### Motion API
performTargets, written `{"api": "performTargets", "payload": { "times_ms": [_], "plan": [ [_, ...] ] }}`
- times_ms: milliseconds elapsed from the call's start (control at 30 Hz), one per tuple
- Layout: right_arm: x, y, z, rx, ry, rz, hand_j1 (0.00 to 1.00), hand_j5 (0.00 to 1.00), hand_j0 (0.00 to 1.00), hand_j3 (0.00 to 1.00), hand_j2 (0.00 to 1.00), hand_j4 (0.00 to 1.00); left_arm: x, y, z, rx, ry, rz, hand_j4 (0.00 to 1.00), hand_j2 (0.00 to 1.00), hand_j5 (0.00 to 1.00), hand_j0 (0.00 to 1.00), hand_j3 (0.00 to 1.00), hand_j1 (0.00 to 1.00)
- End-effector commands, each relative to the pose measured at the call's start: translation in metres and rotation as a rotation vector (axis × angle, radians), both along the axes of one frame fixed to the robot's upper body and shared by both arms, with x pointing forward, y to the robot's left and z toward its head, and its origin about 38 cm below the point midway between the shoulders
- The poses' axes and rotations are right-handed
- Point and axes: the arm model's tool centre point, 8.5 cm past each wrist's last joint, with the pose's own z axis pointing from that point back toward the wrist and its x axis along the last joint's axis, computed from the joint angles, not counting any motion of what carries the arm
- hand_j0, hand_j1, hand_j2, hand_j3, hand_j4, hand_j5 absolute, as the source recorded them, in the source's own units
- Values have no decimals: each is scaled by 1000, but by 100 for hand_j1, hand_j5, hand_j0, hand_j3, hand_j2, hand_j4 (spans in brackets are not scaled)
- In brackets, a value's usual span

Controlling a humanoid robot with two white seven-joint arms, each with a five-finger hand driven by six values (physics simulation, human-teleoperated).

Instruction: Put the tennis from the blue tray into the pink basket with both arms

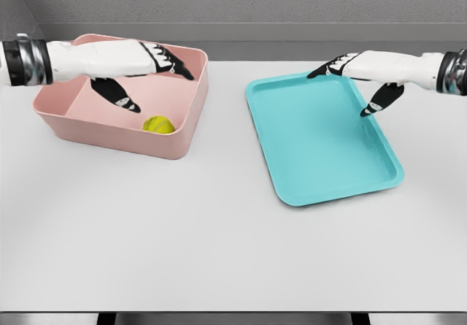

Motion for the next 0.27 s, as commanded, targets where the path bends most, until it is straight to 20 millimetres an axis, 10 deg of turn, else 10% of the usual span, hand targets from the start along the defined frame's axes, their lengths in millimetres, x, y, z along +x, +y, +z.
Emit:
{"api": "performTargets", "payload": {
  "times_ms": [0, 233],
  "plan": [
    [1, -1, 3, 10, -5, -5, 100, 100, 100, 100, 100, 100, -35, 14, 34, -33, -35, -59, 100, 100, 100, 100, 100, 100],
    [2, -4, 11, 22, -23, -14, 100, 100, 100, 100, 100, 100, -68, 72, 25, 15, 0, 50, 100, 100, 100, 100, 100, 100]
  ]
}}
